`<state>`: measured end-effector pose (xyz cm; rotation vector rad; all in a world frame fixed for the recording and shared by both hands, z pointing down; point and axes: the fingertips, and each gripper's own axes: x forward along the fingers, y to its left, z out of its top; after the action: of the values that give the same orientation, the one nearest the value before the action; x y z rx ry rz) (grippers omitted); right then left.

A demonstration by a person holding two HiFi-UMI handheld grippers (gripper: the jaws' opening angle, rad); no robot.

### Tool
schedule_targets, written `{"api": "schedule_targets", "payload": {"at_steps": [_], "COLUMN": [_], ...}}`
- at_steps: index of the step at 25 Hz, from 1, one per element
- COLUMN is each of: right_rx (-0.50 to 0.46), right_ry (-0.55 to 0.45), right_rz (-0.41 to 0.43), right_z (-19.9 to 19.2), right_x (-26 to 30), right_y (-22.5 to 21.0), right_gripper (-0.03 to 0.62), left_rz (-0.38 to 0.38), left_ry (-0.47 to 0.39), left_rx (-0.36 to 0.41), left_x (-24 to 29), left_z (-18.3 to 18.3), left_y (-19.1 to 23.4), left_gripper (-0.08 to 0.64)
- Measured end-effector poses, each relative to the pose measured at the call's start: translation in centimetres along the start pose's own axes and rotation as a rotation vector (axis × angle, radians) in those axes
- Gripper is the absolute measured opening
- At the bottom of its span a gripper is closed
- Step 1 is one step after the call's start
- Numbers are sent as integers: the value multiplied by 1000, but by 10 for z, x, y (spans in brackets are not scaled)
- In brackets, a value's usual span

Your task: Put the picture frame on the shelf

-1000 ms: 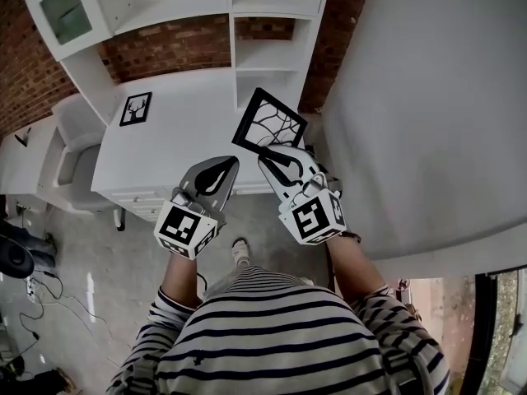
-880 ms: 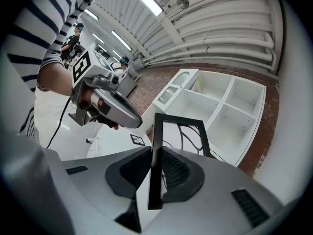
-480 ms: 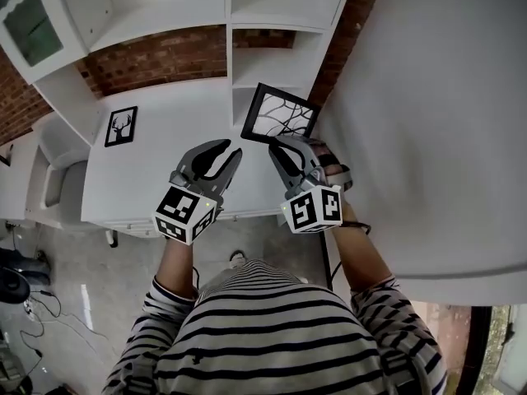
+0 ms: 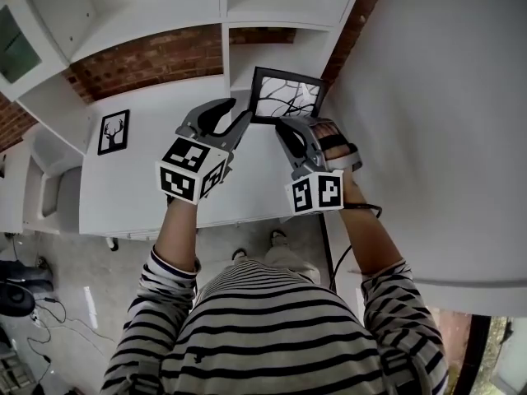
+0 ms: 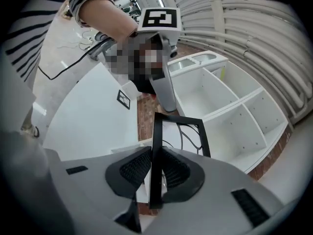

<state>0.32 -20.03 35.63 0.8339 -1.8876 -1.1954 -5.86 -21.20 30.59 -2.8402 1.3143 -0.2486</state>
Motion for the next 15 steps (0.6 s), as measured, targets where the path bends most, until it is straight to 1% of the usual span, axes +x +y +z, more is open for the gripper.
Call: {"api": "schedule_targets", "payload": {"at_steps": [2, 4, 10, 15], "right_rx": [-16, -32, -83, -76], "right_ry": [-3, -9, -51, -88], "right_rz": [1, 5, 33, 49], "right_z": [-6, -12, -32, -54], "right_x": [8, 16, 53, 83], "right_y": [-2, -3, -7, -4], "right_gripper": [67, 67, 67, 67], "left_rz": [-28, -38, 10, 59], "left_ry": [15, 31, 68, 99], "left_rx": [-18, -31, -53, -56], "left_x": [18, 35, 78, 109], "left_z": [1, 2, 0, -13], "left_y": [1, 3, 33, 55], "left_gripper": [145, 146, 146, 143]}}
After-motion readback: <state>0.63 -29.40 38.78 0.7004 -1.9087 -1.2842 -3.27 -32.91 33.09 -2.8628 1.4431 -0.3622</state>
